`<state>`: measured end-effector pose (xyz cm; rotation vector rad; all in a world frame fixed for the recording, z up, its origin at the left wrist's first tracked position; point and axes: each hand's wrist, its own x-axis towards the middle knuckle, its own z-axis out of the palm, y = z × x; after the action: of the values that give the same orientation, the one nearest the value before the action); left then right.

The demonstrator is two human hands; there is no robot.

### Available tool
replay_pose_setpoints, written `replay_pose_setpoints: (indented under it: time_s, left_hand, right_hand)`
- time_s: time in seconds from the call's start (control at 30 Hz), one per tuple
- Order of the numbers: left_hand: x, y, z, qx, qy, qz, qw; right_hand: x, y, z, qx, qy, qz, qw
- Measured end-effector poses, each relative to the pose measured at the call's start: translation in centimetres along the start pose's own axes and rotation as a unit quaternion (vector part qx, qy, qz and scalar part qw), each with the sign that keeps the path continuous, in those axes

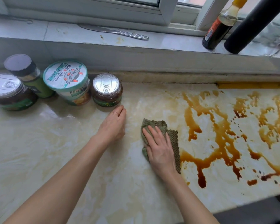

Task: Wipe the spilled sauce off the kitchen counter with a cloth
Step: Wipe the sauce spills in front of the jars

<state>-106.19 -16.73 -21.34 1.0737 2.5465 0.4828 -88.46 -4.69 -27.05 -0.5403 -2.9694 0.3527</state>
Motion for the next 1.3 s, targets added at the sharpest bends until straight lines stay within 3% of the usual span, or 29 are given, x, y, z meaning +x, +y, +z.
replay_pose_setpoints:
  time_s: [0.13, 0.27, 0.33, 0.5, 0.7, 0.87, 0.93, 1.07, 1.23, 1.3]
  left_hand:
    - [-2.3, 0.8, 1.0, -0.019, 0.032, 0.009, 0.999]
    - [-4.7, 2.2, 3.2, -0.037, 0.042, 0.033, 0.998]
    - [-5.7, 2.6, 3.5, -0.042, 0.047, 0.036, 0.997]
    - [-8.3, 3.4, 4.0, -0.038, 0.058, 0.034, 0.997]
    - [-9.5, 5.8, 5.3, -0.039, 0.047, 0.030, 0.998]
    - [-10.7, 7.2, 6.2, -0.015, 0.032, 0.009, 0.999]
    - [-10.9, 7.6, 6.9, -0.003, 0.023, 0.008, 1.000]
    - [-11.1, 7.8, 7.3, 0.013, 0.020, 0.002, 1.000]
    - [-11.0, 8.1, 7.3, 0.029, 0.011, -0.009, 0.999]
    - [-10.8, 8.1, 7.4, 0.026, 0.005, -0.015, 1.000]
  right_hand:
    - [-0.2, -1.3, 0.2, 0.012, 0.021, 0.083, 0.996]
    - [-3.2, -3.3, 0.3, 0.012, -0.010, -0.050, 0.999]
    - [-3.5, -1.6, -0.2, 0.004, -0.020, -0.077, 0.997]
    - [-3.0, 0.4, -0.7, 0.012, 0.011, 0.073, 0.997]
    - [-6.7, 1.4, -1.1, 0.013, -0.042, -0.103, 0.994]
    - [-5.9, 4.1, -2.1, 0.016, -0.008, 0.010, 1.000]
    - [-7.4, 2.9, -1.7, 0.017, -0.014, -0.024, 0.999]
    - [-10.0, 4.5, -1.7, 0.009, -0.043, -0.176, 0.983]
    - [-9.9, 5.3, -2.5, 0.010, -0.027, -0.084, 0.996]
    - [-11.7, 4.3, -2.1, 0.008, -0.030, -0.125, 0.992]
